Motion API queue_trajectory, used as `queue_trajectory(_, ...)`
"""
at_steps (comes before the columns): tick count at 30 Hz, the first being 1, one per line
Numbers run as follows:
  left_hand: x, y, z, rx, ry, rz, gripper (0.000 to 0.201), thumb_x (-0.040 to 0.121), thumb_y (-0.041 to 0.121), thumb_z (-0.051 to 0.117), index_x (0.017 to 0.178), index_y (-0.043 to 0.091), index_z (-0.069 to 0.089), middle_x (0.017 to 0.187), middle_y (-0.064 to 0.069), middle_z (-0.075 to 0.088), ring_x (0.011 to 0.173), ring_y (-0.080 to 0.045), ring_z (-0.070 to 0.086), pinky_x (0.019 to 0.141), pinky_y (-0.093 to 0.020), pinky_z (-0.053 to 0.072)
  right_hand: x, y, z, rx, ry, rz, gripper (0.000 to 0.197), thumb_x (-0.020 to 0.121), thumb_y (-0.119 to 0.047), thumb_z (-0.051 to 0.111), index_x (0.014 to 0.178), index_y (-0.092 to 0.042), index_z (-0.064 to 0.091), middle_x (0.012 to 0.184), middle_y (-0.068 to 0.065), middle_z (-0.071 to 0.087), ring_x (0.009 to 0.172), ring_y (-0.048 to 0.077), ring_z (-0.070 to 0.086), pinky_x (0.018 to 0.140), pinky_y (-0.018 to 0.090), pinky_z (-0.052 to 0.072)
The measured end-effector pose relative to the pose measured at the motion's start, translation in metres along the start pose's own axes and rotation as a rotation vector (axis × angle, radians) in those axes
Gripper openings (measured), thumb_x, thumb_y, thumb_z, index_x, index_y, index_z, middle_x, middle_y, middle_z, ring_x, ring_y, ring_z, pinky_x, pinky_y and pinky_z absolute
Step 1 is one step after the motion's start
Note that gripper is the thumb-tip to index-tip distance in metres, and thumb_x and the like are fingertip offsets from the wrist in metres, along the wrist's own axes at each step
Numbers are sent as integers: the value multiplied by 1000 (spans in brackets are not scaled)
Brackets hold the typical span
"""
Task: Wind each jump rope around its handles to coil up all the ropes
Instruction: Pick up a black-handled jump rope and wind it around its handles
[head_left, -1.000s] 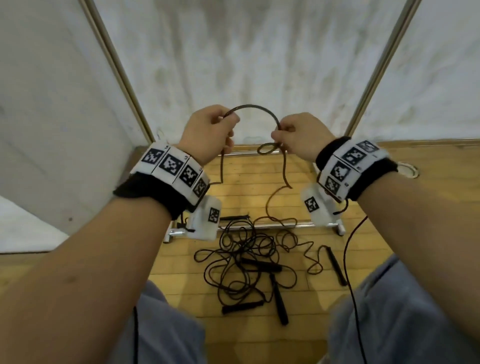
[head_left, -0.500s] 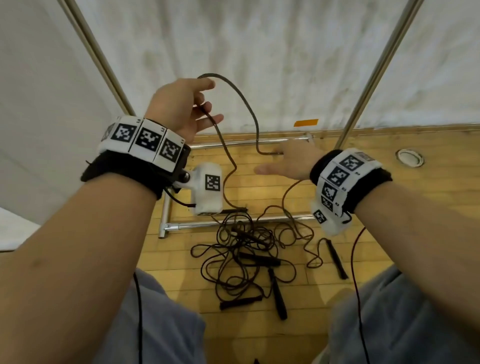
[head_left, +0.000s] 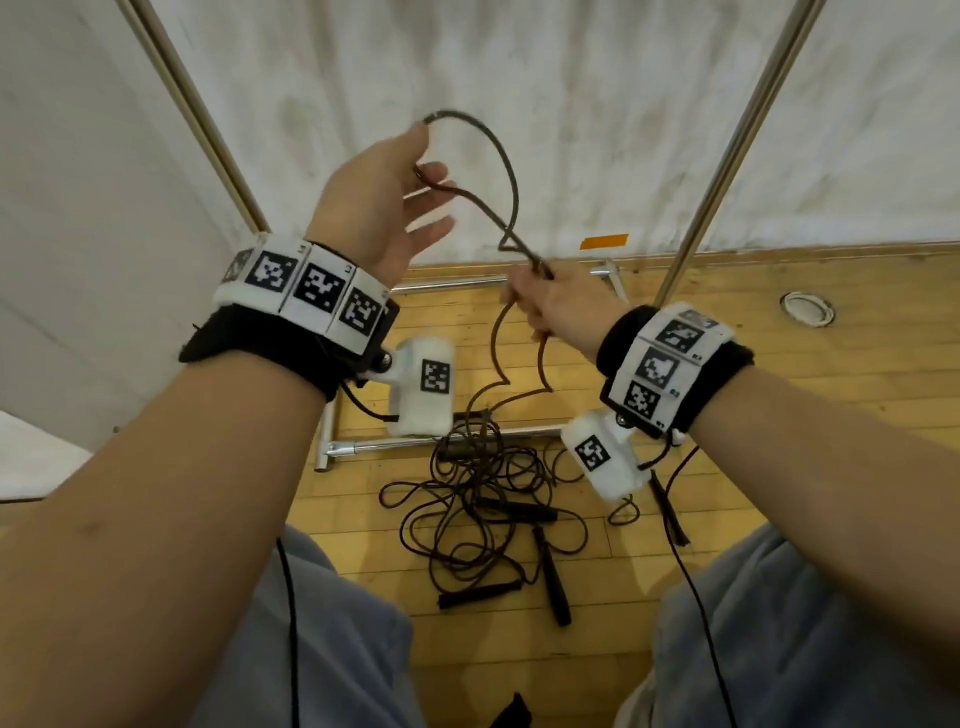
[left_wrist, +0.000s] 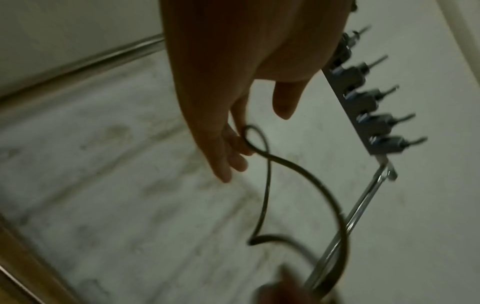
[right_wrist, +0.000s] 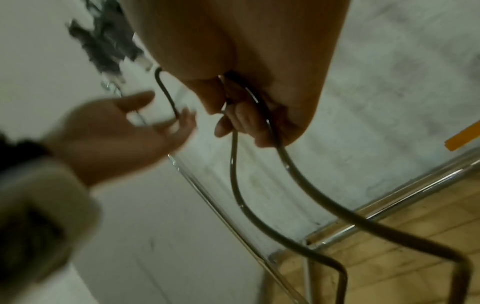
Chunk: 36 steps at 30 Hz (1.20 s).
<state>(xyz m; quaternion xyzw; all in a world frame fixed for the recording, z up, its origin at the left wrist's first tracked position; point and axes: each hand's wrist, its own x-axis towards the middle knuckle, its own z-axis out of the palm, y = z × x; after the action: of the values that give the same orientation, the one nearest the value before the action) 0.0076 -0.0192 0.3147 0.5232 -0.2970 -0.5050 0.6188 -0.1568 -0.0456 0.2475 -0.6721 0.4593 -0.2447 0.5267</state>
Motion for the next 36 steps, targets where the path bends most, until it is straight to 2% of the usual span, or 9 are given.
queue_trajectory(3, -1, -14, -9, 282, -24, -68, 11, 89, 12, 55, 98, 13, 62, 108, -3, 68, 105, -16, 63, 92, -40, 50, 3, -15, -11, 366, 112, 32, 32, 100, -29, 41, 74, -14, 52, 52, -7, 35, 48, 12, 36, 53, 26, 40)
queue_trajectory(7, -15, -43, 2, 712, -453, -138, 29, 83, 8, 65, 108, 22, 63, 112, 8, 64, 105, -2, 58, 82, -26, 45, -2, -31, -13, 696, 110, 68, 34, 99, -31, 42, 71, -12, 47, 52, -3, 29, 45, 13, 32, 50, 27, 34)
queue_trajectory(10, -21, -61, 17, 630, -620, 7, 25, 79, 0, 71, 95, 13, 57, 95, 0, 60, 90, -8, 57, 84, -25, 46, -7, -42, -8, 866, 92, 67, 35, 99, -32, 43, 71, -11, 46, 57, -1, 28, 48, 16, 34, 53, 28, 33)
queue_trajectory(13, -19, -66, 22, 458, -587, -8, 14, 88, -4, 59, 98, 5, 55, 98, -13, 62, 95, -17, 61, 92, -28, 48, -9, -53, -8, 917, 126, 40, 35, 99, -33, 42, 71, -12, 45, 58, -1, 29, 53, 16, 34, 55, 29, 29)
queue_trajectory(18, -15, -79, 17, 799, -533, -83, 19, 96, 23, 54, 83, 22, 67, 86, 11, 71, 85, -5, 64, 94, -40, 49, -8, -60, -28, 852, 265, -31, 35, 100, -34, 40, 71, -15, 47, 57, -3, 35, 54, 14, 39, 57, 28, 33)
queue_trajectory(21, -11, -77, 13, 694, -424, -45, 20, 98, 22, 51, 83, 19, 65, 84, 5, 73, 80, -12, 70, 76, -34, 54, -6, -48, -41, 761, 290, -24, 31, 97, -38, 45, 77, -15, 53, 64, -2, 46, 62, 14, 48, 65, 29, 39)
queue_trajectory(27, -4, -55, 7, 349, -231, -5, 20, 99, 19, 49, 85, 12, 62, 77, -2, 72, 66, -17, 70, 57, -27, 57, -10, -7, -22, 132, -199, 19, 43, 80, -50, 63, 115, -24, 61, 120, -5, 63, 118, 14, 52, 108, 47, 28)
queue_trajectory(31, 0, -45, 5, 268, -192, -16, 19, 99, 22, 49, 88, 10, 60, 80, -6, 73, 60, -16, 68, 55, -23, 56, -15, 9, -6, -248, -217, -24, 29, 75, -48, 69, 95, -27, 68, 98, -8, 68, 99, 13, 59, 93, 39, 42)
queue_trajectory(36, 2, -41, 2, 230, -105, 24, 20, 100, 24, 47, 91, 11, 60, 71, 1, 72, 58, -14, 67, 55, -22, 55, -21, 20, 1, -387, -246, -41, 23, 88, -37, 59, 76, -21, 70, 79, -12, 65, 79, 6, 58, 71, 27, 40)
